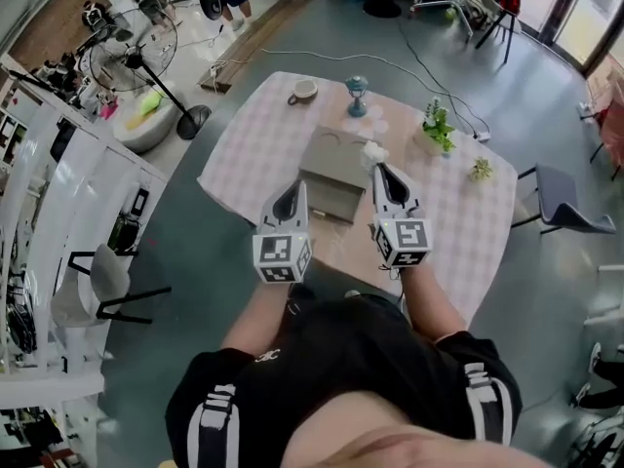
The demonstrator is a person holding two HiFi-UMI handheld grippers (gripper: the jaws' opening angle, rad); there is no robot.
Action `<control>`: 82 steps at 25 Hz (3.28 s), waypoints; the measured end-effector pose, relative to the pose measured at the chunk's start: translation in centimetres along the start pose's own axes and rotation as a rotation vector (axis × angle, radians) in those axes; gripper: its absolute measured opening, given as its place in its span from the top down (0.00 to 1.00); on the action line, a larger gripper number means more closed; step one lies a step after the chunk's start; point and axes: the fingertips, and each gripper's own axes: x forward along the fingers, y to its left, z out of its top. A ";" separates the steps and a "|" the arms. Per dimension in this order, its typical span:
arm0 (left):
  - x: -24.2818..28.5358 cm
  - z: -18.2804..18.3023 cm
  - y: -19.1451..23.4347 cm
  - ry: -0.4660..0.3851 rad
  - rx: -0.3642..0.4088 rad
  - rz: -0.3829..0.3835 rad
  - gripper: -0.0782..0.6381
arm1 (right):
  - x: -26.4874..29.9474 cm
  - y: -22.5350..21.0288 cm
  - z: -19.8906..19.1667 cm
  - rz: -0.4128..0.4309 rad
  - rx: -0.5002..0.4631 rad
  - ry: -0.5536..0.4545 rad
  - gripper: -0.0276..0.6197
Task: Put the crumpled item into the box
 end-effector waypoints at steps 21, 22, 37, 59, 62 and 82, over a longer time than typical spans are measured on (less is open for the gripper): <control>7.4 -1.0 7.8 0.020 -0.021 -0.292 0.90 | 5.7 1.7 -2.2 -0.292 0.016 0.047 0.93; 7.3 -1.3 8.0 0.026 -0.025 -0.294 0.90 | 5.8 1.9 -2.4 -0.291 0.005 0.054 0.93; 6.0 -2.7 10.2 0.062 -0.030 -0.267 0.90 | 8.5 6.7 -6.2 -0.111 -0.142 0.188 0.94; 4.5 -2.8 14.2 0.064 -0.037 -0.166 0.90 | 8.4 8.8 -22.3 0.022 -0.146 0.589 0.93; 4.3 -2.9 14.3 0.067 -0.038 -0.158 0.90 | 8.1 8.6 -24.2 0.023 -0.157 0.638 0.93; 3.4 -3.2 14.5 0.076 -0.030 -0.132 0.90 | 7.4 8.0 -32.1 0.077 -0.141 0.891 0.88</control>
